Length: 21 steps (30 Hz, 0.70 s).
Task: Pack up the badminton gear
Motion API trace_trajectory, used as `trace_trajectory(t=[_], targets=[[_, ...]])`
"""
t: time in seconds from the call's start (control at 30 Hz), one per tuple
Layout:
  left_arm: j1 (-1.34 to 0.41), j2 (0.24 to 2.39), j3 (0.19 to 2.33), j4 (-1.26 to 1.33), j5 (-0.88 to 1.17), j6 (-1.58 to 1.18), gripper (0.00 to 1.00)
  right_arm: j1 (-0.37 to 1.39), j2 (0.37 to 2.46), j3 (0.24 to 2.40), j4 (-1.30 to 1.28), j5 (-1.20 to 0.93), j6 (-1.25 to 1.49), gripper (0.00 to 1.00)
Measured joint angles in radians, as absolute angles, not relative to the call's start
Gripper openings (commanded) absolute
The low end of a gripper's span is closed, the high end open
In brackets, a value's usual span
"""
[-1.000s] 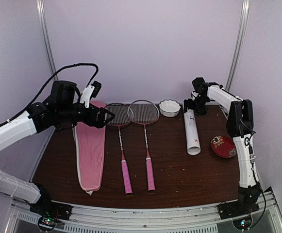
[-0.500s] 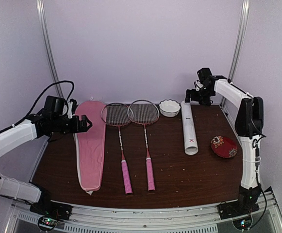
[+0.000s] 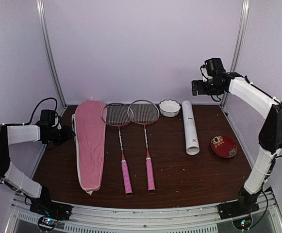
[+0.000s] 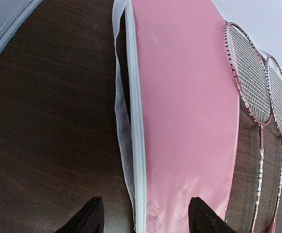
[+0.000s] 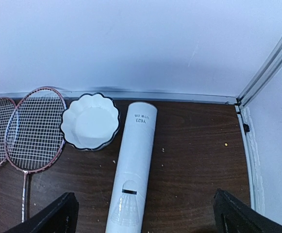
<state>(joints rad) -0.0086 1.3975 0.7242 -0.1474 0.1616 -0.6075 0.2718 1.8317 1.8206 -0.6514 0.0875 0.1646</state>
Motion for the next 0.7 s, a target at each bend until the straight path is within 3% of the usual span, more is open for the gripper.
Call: trace_trajectory(t=[0.17,0.43,0.7], targets=[[0.049,1.572,0.767,-0.068,0.216,-0.609,0.45,0.298,1.671,1.584,-0.527,0.185,0.161,1.00],[0.057,1.799,0.904,0.052,0.303,-0.612,0.33,0.257,1.590,1.449,-0.420,0.182,0.213,1.00],[0.058,1.868,0.975,0.069,0.324,-0.620,0.00,0.229,1.562,1.390,-0.400,0.127,0.247,1.00]])
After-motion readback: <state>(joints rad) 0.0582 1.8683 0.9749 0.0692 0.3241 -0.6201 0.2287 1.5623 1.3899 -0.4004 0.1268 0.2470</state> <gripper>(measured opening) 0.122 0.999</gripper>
